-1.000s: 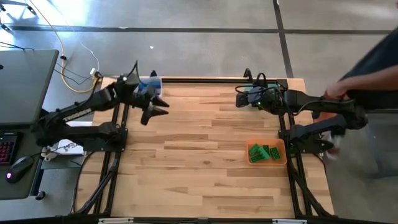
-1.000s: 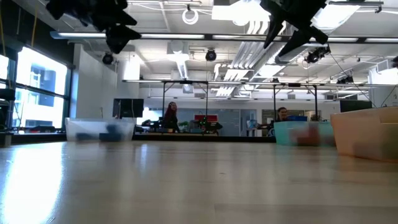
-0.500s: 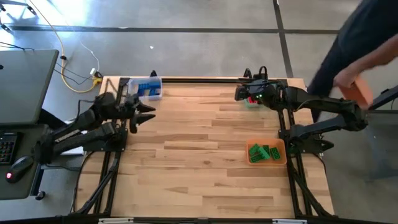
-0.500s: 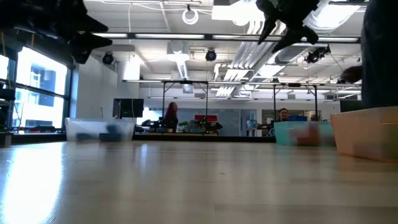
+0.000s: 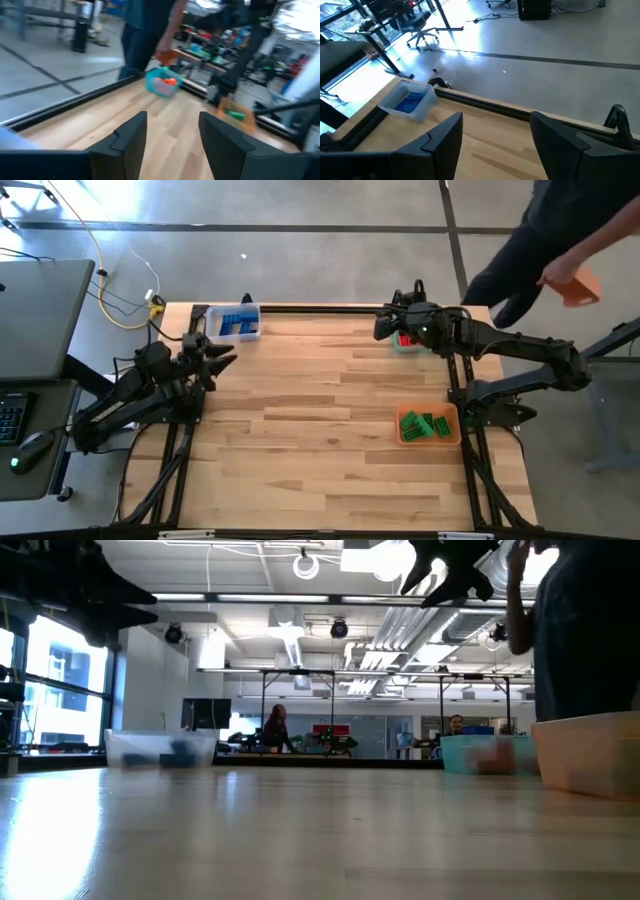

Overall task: Sort & place blocks by color
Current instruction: Return to Home Position

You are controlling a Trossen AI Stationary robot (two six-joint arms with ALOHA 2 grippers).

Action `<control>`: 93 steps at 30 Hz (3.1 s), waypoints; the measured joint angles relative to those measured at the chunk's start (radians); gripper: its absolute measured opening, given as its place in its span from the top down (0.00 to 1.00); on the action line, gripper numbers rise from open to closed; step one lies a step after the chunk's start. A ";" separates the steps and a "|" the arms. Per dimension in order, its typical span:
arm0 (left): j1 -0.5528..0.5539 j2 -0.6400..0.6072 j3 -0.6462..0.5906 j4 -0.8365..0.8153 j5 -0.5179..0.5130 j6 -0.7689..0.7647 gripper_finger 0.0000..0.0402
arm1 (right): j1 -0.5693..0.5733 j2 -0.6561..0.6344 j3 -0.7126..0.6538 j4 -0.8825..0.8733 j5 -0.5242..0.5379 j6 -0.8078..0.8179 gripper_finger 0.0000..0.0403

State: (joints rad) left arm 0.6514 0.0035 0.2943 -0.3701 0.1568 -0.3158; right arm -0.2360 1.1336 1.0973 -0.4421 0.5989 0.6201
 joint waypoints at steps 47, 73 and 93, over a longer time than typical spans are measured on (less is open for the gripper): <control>-0.091 0.012 -0.215 0.202 -0.348 0.005 0.58 | -0.005 -0.837 -0.550 0.187 -0.393 -0.241 0.45; -0.091 0.012 -0.215 0.202 -0.350 0.065 0.58 | -0.006 -0.966 -1.070 0.477 -0.556 -0.176 0.45; -0.091 0.012 -0.215 0.202 -0.350 0.065 0.58 | -0.005 -0.957 -1.086 0.454 -0.601 -0.123 0.45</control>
State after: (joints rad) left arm 0.5606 0.0158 0.0792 -0.1677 -0.1932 -0.2508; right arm -0.2413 0.1768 0.0109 0.0116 -0.0017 0.4973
